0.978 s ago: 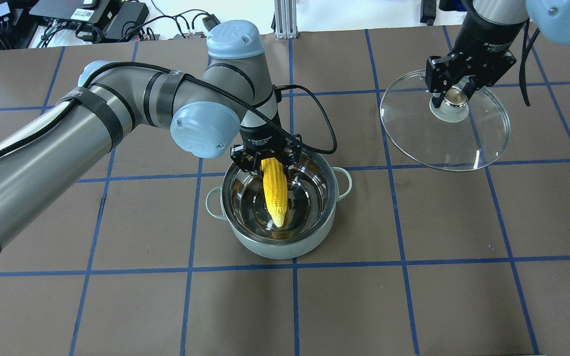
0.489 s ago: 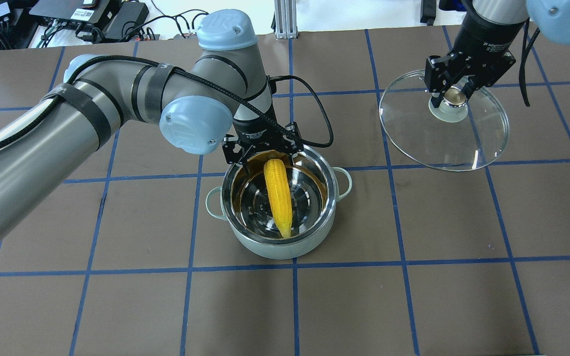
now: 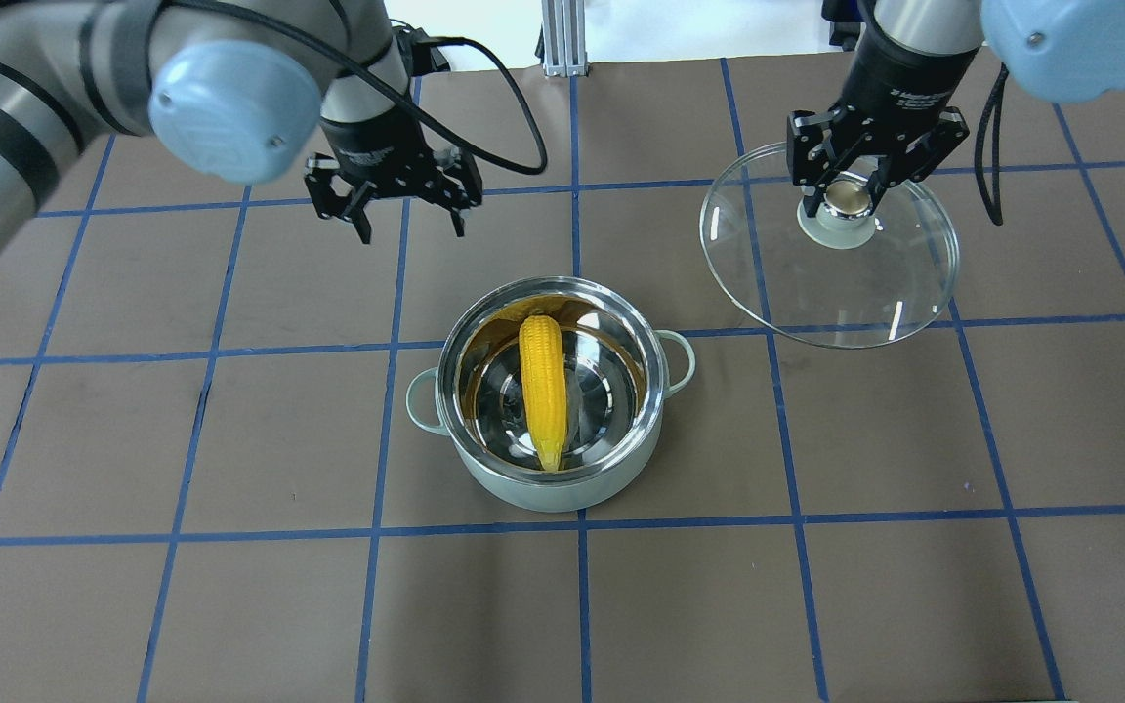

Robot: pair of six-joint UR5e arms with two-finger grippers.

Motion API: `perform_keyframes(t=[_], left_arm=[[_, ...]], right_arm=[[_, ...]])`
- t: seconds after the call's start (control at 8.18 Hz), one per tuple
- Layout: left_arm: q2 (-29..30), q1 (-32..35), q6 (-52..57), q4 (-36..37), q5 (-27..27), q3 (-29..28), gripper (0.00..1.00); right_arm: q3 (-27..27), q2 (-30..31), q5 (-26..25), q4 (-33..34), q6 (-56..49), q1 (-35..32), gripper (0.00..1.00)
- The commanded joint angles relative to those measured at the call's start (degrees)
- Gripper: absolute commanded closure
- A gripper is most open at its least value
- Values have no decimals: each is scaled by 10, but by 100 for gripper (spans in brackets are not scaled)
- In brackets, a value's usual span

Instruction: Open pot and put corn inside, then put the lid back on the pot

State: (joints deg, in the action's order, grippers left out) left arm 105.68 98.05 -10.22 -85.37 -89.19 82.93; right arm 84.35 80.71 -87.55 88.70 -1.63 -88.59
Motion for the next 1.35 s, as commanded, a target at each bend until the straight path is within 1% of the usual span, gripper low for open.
perform_keyframes(t=[0.0,0.12,0.24,0.37,0.49,0.73,0.86,1.22], left_arm=[[-19,-72,93,-70,-24,-64,0],[-35,-80,111,-86,-40,-64,0],[-58,-82,110,-91,-66,-64,0],[-82,-81,108,-90,-67,-63,0],[-86,-80,101,-85,-68,-58,0],[-93,-80,101,-82,-64,-56,0],[-93,-80,101,-82,-64,-54,0],[-94,-77,100,-82,-64,-43,0]], right_arm=[[1,-3,-1,6,156,-105,100],[2,-5,-1,25,193,-145,100],[10,-7,0,45,208,-183,100],[18,-13,1,54,258,-212,100],[26,-26,0,96,302,-241,100],[34,-46,1,145,349,-286,100],[41,-58,-1,176,361,-298,100],[74,-57,-1,176,351,-297,100]])
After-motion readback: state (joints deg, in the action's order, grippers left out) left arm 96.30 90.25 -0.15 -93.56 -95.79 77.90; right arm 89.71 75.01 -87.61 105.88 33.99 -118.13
